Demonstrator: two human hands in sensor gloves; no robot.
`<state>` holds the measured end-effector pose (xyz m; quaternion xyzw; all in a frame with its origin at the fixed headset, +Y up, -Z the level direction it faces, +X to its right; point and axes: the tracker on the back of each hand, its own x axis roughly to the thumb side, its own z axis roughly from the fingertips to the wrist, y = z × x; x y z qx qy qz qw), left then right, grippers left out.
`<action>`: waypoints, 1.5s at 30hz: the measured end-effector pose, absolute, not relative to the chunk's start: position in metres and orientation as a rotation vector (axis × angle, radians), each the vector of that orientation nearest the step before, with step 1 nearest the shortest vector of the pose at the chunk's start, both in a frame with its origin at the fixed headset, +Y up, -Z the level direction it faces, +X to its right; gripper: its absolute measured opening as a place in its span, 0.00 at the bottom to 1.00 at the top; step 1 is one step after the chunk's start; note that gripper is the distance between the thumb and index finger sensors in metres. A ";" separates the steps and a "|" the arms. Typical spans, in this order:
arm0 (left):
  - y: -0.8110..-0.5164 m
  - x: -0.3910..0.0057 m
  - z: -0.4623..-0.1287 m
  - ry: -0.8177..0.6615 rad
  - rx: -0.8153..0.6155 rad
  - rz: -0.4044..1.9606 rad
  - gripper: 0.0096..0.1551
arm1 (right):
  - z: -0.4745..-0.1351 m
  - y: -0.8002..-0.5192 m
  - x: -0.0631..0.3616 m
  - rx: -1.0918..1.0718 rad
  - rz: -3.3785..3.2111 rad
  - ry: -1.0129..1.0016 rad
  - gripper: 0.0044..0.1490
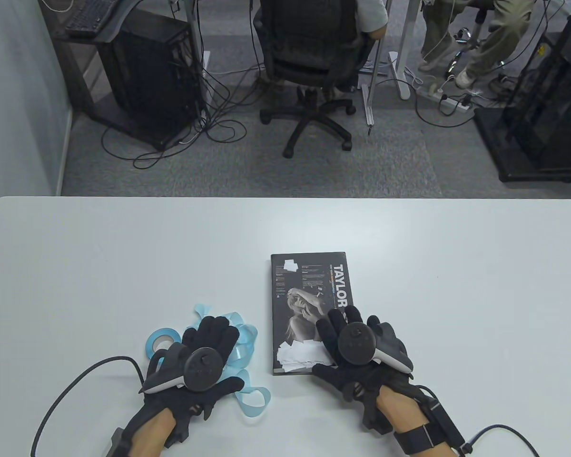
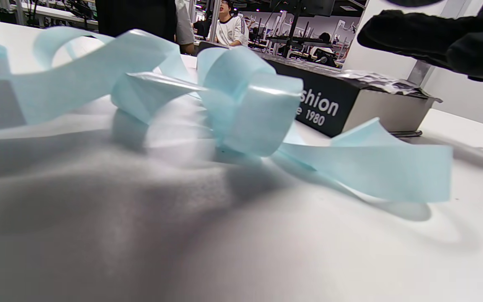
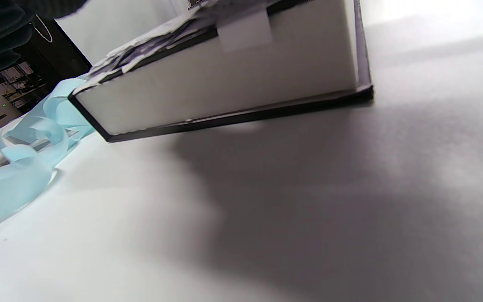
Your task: Tear off one label from label roll
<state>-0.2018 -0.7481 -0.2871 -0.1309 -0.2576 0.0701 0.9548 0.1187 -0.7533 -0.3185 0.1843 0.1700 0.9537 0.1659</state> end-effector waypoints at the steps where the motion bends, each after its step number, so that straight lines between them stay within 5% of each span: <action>1: -0.747 -0.204 -0.288 -0.515 -0.262 0.141 0.59 | -0.318 -0.753 0.119 0.525 2.715 0.482 0.55; 9: -0.732 -0.268 -0.295 -0.296 -0.243 0.143 0.59 | -0.319 -0.752 0.125 0.511 2.706 0.467 0.55; 20: -0.757 -0.304 -0.304 -0.099 -0.472 0.012 0.54 | -0.320 -0.750 0.132 0.497 2.697 0.453 0.55; 28: -0.776 -0.308 -0.312 -0.087 -0.520 -0.067 0.42 | -0.320 -0.749 0.134 0.491 2.693 0.447 0.55; 34: -0.777 -0.309 -0.318 -0.120 -0.389 -0.039 0.32 | -0.320 -0.749 0.135 0.488 2.692 0.449 0.55; 45: -0.766 -0.295 -0.318 -0.213 -0.349 0.324 0.34 | -0.318 -0.746 0.133 0.526 2.650 0.408 0.54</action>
